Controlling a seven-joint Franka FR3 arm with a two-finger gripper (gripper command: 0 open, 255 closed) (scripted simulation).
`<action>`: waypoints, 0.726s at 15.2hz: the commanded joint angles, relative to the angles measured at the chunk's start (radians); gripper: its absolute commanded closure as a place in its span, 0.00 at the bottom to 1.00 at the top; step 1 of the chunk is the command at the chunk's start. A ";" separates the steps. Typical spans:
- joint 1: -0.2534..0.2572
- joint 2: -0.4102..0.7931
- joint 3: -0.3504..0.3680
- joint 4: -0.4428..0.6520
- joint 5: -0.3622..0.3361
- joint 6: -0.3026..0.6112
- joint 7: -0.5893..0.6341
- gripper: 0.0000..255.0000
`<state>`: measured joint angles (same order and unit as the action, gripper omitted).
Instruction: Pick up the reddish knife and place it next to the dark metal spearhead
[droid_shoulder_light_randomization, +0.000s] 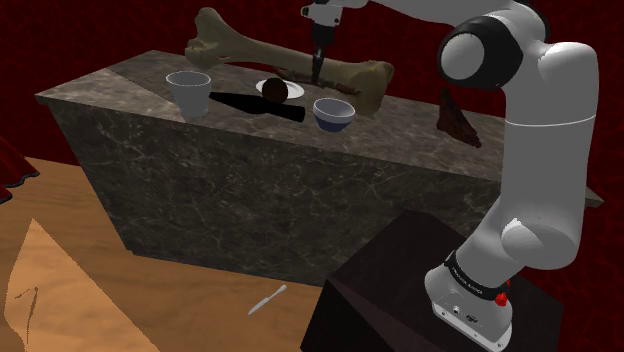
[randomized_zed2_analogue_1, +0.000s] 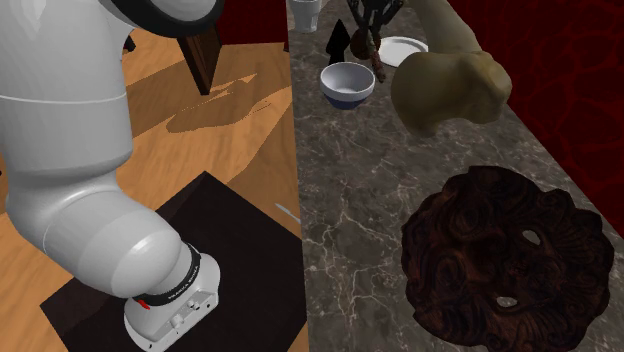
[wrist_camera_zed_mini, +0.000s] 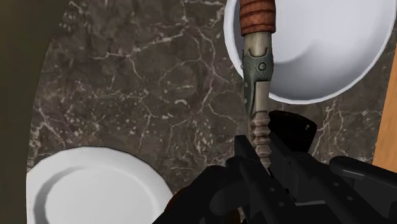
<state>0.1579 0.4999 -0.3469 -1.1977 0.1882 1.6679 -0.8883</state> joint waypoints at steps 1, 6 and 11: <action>0.004 -0.001 0.001 -0.027 0.000 0.027 -0.001 1.00; 0.012 -0.005 0.002 -0.101 0.000 0.096 -0.005 1.00; 0.017 -0.002 0.004 -0.164 0.003 0.162 -0.010 1.00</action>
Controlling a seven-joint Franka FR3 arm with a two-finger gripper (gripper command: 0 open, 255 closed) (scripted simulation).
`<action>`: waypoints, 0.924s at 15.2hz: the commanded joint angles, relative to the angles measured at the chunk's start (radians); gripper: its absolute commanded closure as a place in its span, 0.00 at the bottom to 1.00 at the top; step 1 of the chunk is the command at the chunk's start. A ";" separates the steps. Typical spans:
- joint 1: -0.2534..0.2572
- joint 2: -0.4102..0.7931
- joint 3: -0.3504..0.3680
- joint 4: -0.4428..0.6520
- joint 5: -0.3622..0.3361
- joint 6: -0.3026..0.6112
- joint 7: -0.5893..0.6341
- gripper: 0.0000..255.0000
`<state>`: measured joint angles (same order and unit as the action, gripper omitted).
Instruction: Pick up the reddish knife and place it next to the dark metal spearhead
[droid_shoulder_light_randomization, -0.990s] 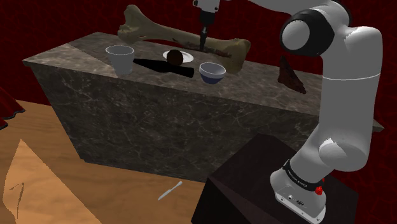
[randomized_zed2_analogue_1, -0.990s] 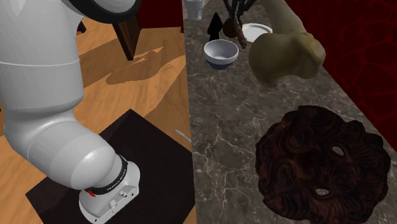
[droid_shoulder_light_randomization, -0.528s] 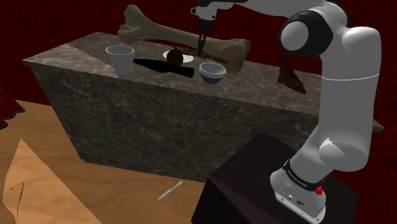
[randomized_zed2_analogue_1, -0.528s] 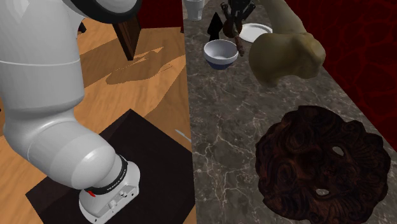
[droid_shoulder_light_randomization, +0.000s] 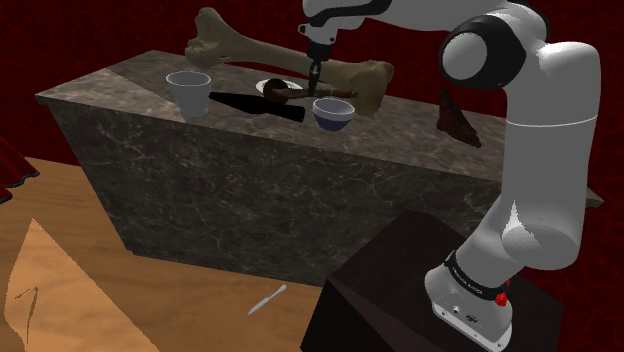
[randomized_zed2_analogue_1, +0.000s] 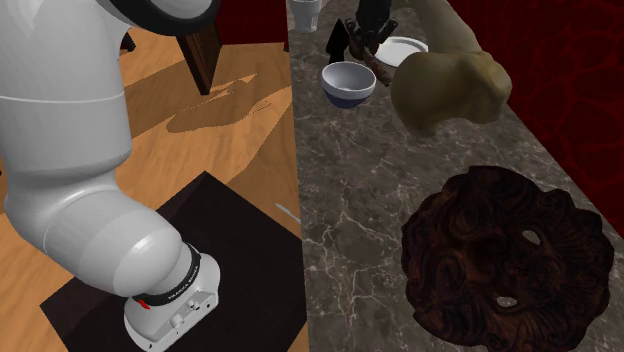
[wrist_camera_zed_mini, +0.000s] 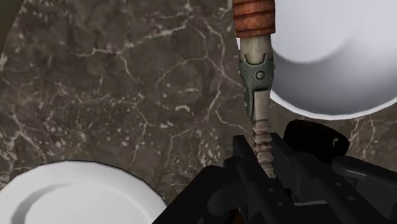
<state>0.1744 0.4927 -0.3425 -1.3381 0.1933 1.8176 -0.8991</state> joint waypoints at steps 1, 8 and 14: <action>0.002 0.007 0.000 -0.035 -0.001 0.024 -0.001 1.00; 0.005 0.018 0.003 -0.086 0.005 0.085 -0.006 1.00; 0.004 0.021 0.002 -0.081 0.006 0.083 -0.007 0.00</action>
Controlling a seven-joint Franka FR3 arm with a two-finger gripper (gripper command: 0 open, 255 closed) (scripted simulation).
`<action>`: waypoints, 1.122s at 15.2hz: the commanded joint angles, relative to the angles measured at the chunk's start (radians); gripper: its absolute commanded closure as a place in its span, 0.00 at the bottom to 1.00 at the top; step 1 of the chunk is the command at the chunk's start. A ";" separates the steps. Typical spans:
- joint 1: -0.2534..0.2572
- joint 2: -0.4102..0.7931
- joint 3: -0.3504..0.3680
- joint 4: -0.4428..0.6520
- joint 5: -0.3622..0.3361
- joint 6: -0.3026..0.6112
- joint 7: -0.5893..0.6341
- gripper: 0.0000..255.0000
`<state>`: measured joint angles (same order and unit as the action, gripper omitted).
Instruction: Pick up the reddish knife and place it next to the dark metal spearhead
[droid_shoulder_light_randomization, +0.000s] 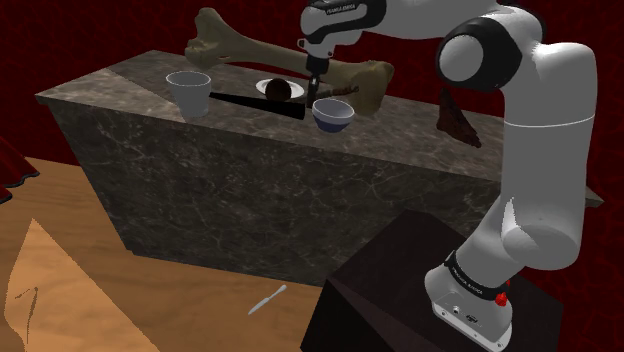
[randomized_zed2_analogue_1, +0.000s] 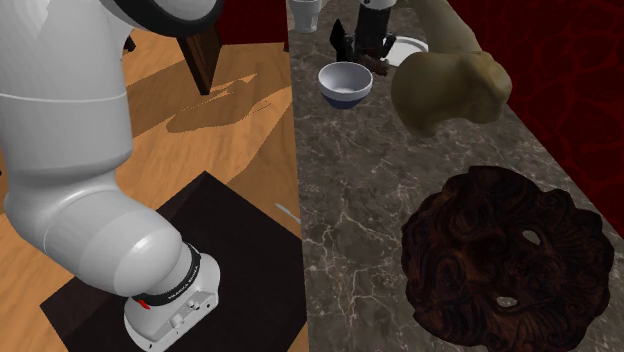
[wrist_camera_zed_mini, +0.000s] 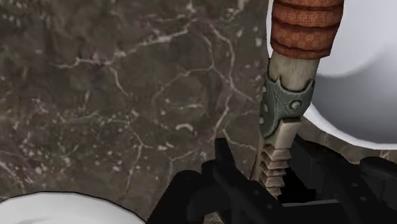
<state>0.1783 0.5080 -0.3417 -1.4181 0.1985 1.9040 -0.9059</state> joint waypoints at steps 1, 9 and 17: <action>0.000 0.006 0.002 -0.001 0.001 -0.003 0.000 0.00; -0.007 -0.012 -0.004 0.100 -0.009 -0.120 0.009 0.00; -0.007 -0.013 -0.004 0.099 -0.009 -0.120 0.009 0.00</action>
